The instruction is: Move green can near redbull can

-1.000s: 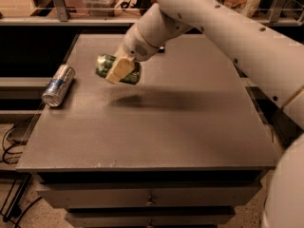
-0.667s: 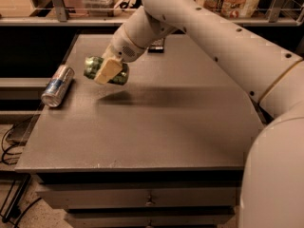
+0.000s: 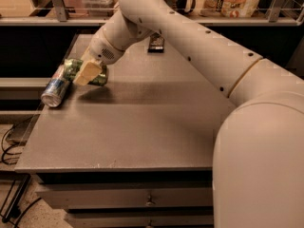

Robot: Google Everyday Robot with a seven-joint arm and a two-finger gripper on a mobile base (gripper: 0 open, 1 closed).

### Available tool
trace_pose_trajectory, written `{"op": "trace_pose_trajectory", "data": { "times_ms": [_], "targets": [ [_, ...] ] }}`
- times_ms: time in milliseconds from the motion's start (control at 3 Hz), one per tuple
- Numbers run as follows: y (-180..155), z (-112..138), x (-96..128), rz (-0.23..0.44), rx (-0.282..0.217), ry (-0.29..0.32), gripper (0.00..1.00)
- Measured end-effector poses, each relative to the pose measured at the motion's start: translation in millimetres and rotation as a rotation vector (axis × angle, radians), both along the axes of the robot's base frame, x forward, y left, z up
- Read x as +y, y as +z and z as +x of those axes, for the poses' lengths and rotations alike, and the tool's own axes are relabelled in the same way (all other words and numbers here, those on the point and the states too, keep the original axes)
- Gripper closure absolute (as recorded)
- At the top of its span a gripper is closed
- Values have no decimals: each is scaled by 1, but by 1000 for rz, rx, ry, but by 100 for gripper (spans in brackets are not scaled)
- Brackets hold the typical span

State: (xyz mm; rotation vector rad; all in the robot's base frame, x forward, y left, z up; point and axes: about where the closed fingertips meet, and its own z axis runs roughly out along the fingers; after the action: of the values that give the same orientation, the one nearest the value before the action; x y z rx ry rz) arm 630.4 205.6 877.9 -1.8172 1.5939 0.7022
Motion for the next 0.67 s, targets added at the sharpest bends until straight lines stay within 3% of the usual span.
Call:
{"op": "trace_pose_trajectory", "data": {
  "times_ms": [333,667],
  "targets": [
    [-3,-2,9,-1,2,5,12],
    [-5,-3,8,-14,-7,-8,0]
  ]
}}
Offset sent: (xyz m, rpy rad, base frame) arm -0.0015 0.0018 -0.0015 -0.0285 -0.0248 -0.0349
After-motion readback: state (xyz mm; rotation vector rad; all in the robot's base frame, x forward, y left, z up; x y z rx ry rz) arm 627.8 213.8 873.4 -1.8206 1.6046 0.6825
